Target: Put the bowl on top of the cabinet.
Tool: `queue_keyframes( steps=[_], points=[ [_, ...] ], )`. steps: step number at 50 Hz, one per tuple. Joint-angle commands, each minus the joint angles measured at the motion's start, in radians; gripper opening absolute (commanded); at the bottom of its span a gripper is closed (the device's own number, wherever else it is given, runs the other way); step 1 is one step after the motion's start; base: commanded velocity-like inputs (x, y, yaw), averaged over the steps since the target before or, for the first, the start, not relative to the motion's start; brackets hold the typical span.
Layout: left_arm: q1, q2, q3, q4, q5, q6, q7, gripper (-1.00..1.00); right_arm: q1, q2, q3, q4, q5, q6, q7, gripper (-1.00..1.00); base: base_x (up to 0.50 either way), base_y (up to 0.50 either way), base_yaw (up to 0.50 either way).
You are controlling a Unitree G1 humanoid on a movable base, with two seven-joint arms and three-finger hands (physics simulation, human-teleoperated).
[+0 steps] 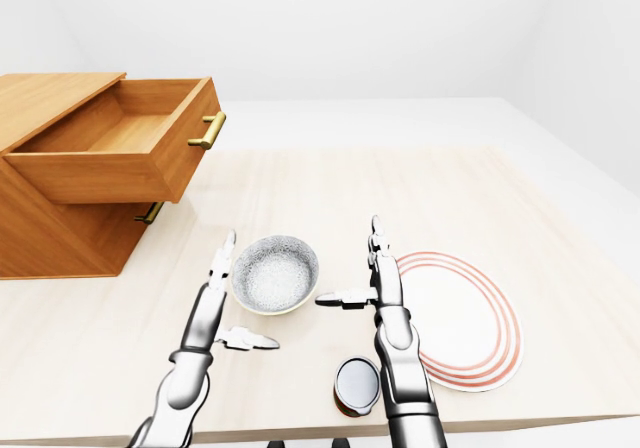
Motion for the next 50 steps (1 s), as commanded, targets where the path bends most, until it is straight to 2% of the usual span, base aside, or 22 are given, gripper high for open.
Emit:
queue_keyframes(
  steps=[1, 4, 8, 11, 17, 30, 44, 45, 46, 47, 50],
  points=[
    [0.040, 0.021, -0.070, -0.029, 0.102, 0.000, 0.037, 1.00, -0.006, 0.000, 0.000, 0.014, 0.001, -0.007, -0.002, 1.00, 0.00, 0.00, 0.00],
    [0.020, 0.034, -0.076, 0.025, 0.168, 0.000, 0.089, 1.00, -0.008, 0.001, 0.003, 0.018, -0.001, -0.009, -0.002, 1.00, 0.00, 0.00, 0.00],
    [-0.004, 0.026, -0.070, 0.078, 0.221, 0.000, 0.123, 1.00, -0.008, 0.002, 0.006, 0.023, -0.003, -0.012, -0.001, 1.00, 0.00, 0.00, 0.00],
    [-0.008, 0.016, -0.070, 0.082, 0.233, 0.000, 0.120, 1.00, -0.010, 0.002, 0.005, 0.025, -0.002, -0.011, 0.000, 1.00, 0.00, 0.00, 0.00],
    [-0.068, 0.007, -0.055, 0.180, 0.303, 0.000, 0.192, 1.00, -0.009, 0.002, 0.007, 0.023, -0.003, -0.014, 0.004, 1.00, 0.00, 0.00, 0.00],
    [-0.153, -0.016, -0.031, 0.321, 0.407, 0.000, 0.288, 1.00, -0.011, 0.003, 0.011, 0.033, -0.006, -0.022, 0.010, 1.00, 0.00, 0.00, 0.00],
    [-0.108, -0.007, -0.075, 0.349, 0.480, 0.000, 0.343, 1.00, -0.004, 0.002, 0.007, 0.017, -0.002, -0.018, 0.010, 1.00, 0.00, 0.00, 0.00],
    [-0.108, -0.006, -0.077, 0.357, 0.488, 0.000, 0.351, 0.81, -0.004, 0.002, 0.007, 0.019, -0.002, -0.019, 0.010, 1.00, 0.00, 0.00, 0.00],
    [-0.108, -0.003, -0.080, 0.363, 0.494, 0.000, 0.357, -0.40, -0.004, 0.002, 0.006, 0.019, -0.002, -0.020, 0.010, 1.00, 0.00, 0.00, 0.00],
    [-0.103, -0.001, -0.082, 0.359, 0.476, 0.000, 0.342, -0.92, -0.003, 0.002, 0.006, 0.015, -0.001, -0.017, 0.010, 1.00, 0.00, 0.00, 0.00],
    [-0.086, -0.004, -0.086, 0.336, 0.485, 0.000, 0.337, -0.92, -0.005, 0.000, 0.002, 0.015, 0.002, -0.016, 0.009, 1.00, 0.00, 0.00, 0.00]
  ],
)
